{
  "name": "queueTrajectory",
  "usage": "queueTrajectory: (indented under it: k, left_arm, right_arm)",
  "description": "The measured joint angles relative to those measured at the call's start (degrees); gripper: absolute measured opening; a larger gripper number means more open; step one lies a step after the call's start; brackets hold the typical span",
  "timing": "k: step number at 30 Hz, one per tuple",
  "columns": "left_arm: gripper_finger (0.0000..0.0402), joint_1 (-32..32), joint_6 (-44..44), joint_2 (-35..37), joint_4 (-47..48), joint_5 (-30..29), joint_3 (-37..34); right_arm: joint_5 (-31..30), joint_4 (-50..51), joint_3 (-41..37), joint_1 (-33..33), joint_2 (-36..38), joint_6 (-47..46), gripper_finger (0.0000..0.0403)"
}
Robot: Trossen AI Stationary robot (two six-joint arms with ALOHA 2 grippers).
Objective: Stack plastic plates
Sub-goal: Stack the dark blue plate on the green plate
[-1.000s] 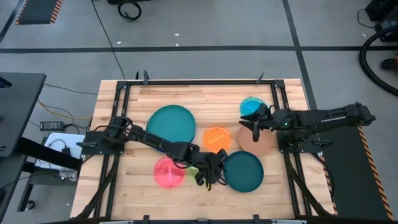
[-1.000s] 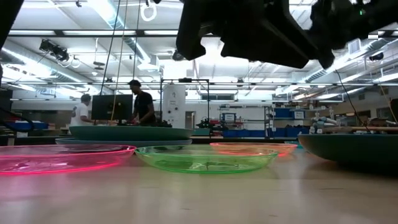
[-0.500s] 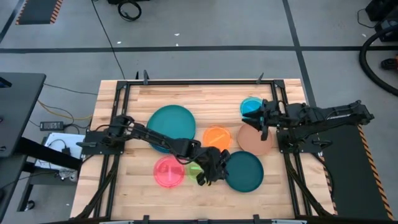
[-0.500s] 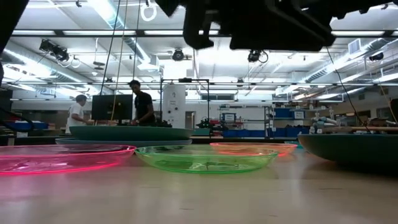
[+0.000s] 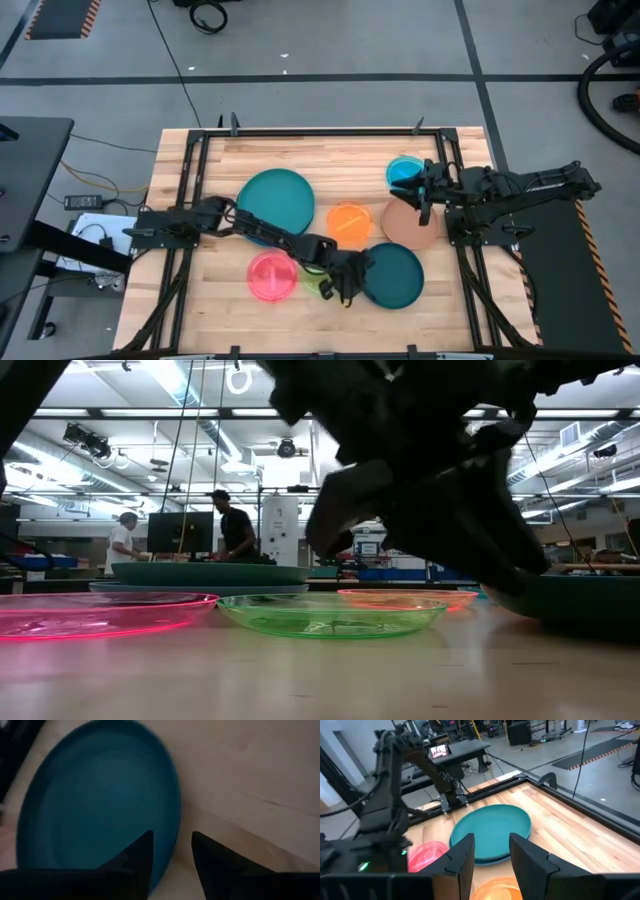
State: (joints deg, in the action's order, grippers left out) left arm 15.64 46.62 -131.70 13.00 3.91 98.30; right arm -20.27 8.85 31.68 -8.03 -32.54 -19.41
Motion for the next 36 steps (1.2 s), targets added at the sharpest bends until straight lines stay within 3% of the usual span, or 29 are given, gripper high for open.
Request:
queueTrajectory:
  k: [6,18,27,36]
  left_arm:
    - [0.0141,-0.2,0.7,-3.8,7.1,-0.8,6.6]
    - [0.0137,-0.7,4.8,-4.1,10.5,-0.8,6.8]
    - [0.0017,-0.5,7.5,-3.8,11.2,-2.3,6.9]
    - [0.0016,2.3,9.0,-2.7,14.5,-13.1,6.7]
  right_arm:
    - [-0.2,0.2,0.0,0.0,0.3,0.1,0.0132]
    - [-0.2,0.4,0.0,0.0,-0.6,0.1,0.0132]
    - [-0.1,0.3,0.0,0.0,-0.6,0.1,0.0132]
    - [0.0,1.2,0.0,0.0,-0.6,0.1,0.0132]
